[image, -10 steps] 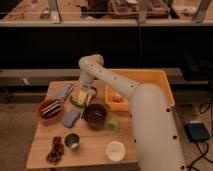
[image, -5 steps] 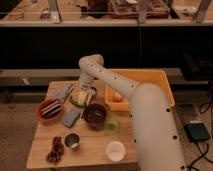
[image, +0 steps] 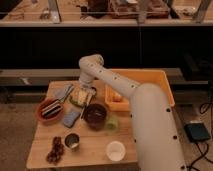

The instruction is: Place towel in table surface

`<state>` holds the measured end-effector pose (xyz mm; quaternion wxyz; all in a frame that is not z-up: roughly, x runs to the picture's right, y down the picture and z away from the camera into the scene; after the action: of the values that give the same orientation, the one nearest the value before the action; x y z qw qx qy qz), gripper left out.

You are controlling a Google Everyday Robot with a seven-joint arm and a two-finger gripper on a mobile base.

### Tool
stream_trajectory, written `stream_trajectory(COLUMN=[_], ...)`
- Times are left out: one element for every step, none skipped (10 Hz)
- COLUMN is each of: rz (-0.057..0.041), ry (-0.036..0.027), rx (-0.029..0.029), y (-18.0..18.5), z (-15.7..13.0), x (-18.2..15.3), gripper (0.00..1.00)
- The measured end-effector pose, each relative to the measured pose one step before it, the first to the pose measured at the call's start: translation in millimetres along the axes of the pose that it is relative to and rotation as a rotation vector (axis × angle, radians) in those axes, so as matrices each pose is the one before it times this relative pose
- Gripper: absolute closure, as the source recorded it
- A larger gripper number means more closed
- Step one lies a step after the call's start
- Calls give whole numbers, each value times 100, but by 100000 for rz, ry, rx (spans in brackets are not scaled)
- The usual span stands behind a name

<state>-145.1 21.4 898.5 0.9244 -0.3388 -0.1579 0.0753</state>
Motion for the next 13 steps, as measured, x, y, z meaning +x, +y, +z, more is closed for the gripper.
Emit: stream_trajectory(rz=[-2, -3, 0, 5, -1, -5, 6, -3, -11, -1662, -5592, -8782, -12292], ry=[-2, -3, 4, -2, 4, -1, -1, 2, 7, 329, 429, 237, 553], rx=[6, -9, 8, -7, 6, -6, -3, 6, -5, 94, 1061, 941, 634], y=[-1, 2, -2, 1, -1, 2, 0, -2, 2, 5, 243, 307, 396], z=[-3, 4, -4, 4, -2, 2, 2, -2, 1, -41, -117, -187, -265], x=[-2, -2, 4, -3, 4, -5, 4, 0, -3, -3, -261, -234, -301], gripper=[20, 20, 20, 20, 20, 20, 20, 20, 20, 20, 20, 20, 20])
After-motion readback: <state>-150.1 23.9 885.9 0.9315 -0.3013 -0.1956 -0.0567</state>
